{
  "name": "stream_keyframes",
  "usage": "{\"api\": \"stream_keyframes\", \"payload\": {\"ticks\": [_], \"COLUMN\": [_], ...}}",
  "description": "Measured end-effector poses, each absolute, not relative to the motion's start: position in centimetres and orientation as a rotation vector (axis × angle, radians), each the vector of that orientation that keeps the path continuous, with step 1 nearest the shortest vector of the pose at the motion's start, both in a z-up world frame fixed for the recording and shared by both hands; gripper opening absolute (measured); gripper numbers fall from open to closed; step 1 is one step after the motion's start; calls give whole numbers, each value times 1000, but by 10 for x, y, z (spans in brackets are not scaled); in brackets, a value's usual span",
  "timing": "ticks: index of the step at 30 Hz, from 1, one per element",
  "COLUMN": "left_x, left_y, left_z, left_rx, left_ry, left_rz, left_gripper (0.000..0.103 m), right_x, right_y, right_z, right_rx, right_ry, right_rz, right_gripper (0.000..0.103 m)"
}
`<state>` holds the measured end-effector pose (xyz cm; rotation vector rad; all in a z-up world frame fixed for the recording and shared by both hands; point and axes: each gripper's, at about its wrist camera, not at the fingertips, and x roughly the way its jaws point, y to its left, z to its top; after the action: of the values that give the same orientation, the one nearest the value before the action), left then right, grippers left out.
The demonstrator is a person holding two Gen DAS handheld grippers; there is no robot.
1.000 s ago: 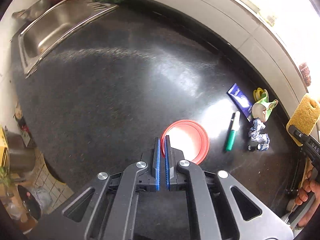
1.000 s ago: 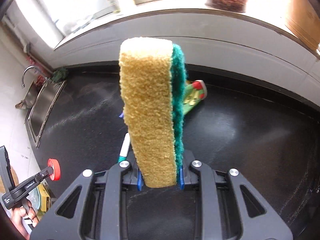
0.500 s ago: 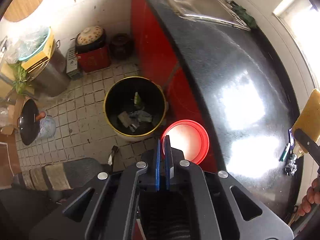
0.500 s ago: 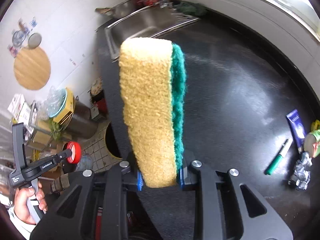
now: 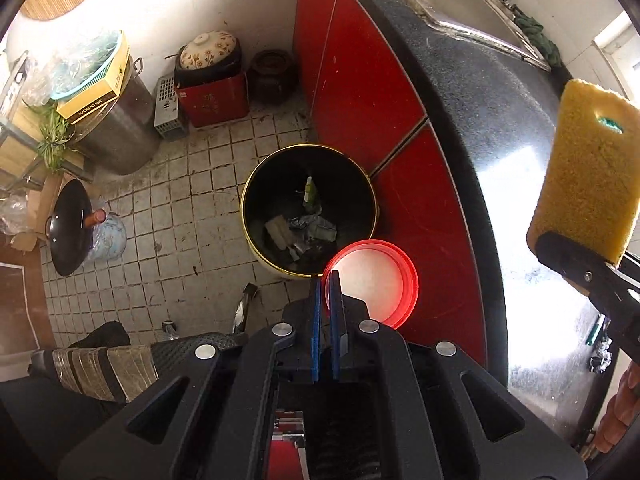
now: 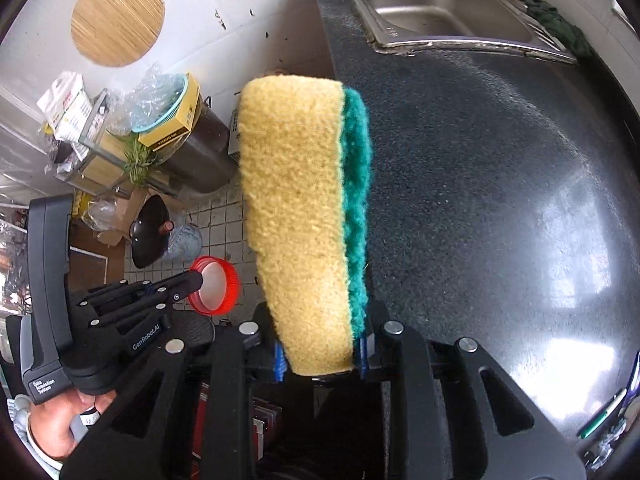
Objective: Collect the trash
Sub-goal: 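Open both tools to drop the sponge and red lid into the bin, then return both tools to the counter toward the remaining trash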
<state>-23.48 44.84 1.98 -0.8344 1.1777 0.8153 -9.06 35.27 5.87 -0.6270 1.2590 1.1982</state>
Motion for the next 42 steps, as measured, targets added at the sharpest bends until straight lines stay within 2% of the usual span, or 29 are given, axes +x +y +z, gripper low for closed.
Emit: {"api": "stream_keyframes", "payload": {"ticks": [10,19,20,22,23,24,26,28,29,33,36,42], "left_x": [-244,-243,-242,-246,-246,-249,-251,-254,-255,-240,-199,-86], "left_y": [479,493,493,494,495,495,496,496,495,481,458,384], "left_z": [-55,-95,-95,-89,-86,-74,-55,-33,-21,30,54,64], "left_rx": [-925,-953,-952,-954,-952,-922,-865,-860,-852,-748,-653,-501], "left_ry": [1255,1281,1276,1255,1242,1219,1169,1137,1120,1057,1064,1127], "left_rz": [867,861,857,873,887,931,979,979,995,1060,978,675], "left_gripper": [3,3,6,33,81,97,97,97,97,97,97,97], "right_x": [-132,-143,-142,-144,-145,-146,-146,-139,-132,-81,-24,64], "right_y": [418,446,446,443,442,439,432,423,416,357,272,61], "right_z": [-28,-69,-68,-52,-40,-24,11,48,66,117,125,95], "right_rx": [-826,-880,-857,-816,-781,-753,-697,-635,-598,-481,-429,-361], "right_ry": [1253,1261,1272,1272,1263,1247,1201,1152,1130,1051,1002,1080], "right_rz": [1236,1234,1231,1241,1268,1295,1338,1355,1358,1248,1025,528], "right_gripper": [25,26,27,46,67,78,80,94,97,97,97,97]}}
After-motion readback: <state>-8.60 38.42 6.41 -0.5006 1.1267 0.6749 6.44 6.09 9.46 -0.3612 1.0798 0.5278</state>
